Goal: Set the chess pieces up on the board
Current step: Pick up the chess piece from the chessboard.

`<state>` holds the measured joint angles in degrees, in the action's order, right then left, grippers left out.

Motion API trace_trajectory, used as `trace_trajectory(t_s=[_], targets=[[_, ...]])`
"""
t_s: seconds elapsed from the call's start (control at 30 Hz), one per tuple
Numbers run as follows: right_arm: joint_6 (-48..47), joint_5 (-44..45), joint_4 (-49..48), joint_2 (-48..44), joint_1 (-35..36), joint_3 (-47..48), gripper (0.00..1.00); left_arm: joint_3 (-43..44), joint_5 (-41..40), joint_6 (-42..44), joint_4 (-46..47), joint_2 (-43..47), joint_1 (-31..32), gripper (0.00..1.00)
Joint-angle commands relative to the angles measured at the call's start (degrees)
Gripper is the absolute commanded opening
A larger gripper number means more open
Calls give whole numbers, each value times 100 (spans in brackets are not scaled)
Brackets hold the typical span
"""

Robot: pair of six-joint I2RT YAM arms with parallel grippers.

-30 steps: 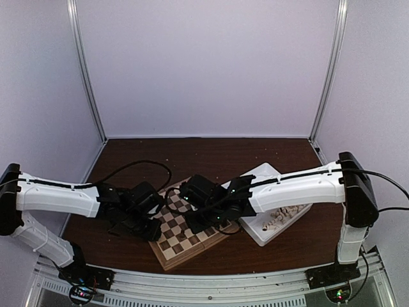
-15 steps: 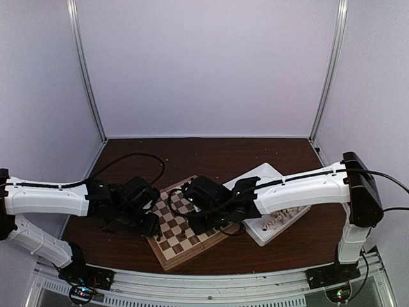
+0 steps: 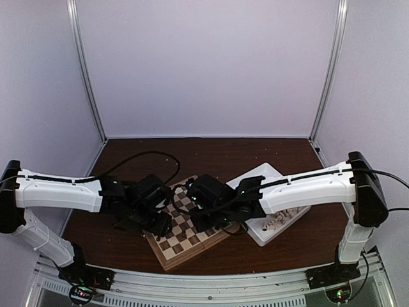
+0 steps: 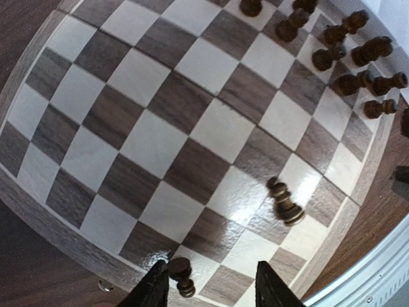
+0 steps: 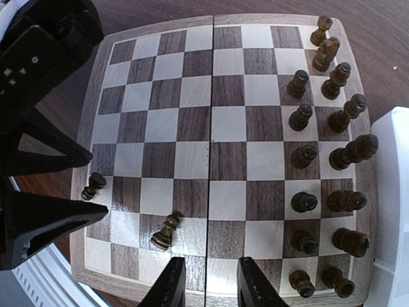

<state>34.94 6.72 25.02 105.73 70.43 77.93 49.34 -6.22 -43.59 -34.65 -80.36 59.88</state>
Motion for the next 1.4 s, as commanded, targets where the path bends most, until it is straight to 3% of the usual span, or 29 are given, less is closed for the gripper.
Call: trace_trajectory(t_s=[0.0,0.4,0.67,1.1,1.37], targets=[[260,754,5,-503,41,-291,30,424,97,238,131,-171,92,46],[476,2300,-438,-1997,41,-1544,33,773,450,-180,512,-962,153,41],[397,2393,-694,-2379,41,-1907,34,1363,431,-259,4,-1588,151,40],[382,2396,-892,-2760,41,-2335,34,1544,489,-440,-323,-1984,156,39],[348,2394,-851,-2878,41,-2395,33,1627,511,-441,-335,-2135,160,21]])
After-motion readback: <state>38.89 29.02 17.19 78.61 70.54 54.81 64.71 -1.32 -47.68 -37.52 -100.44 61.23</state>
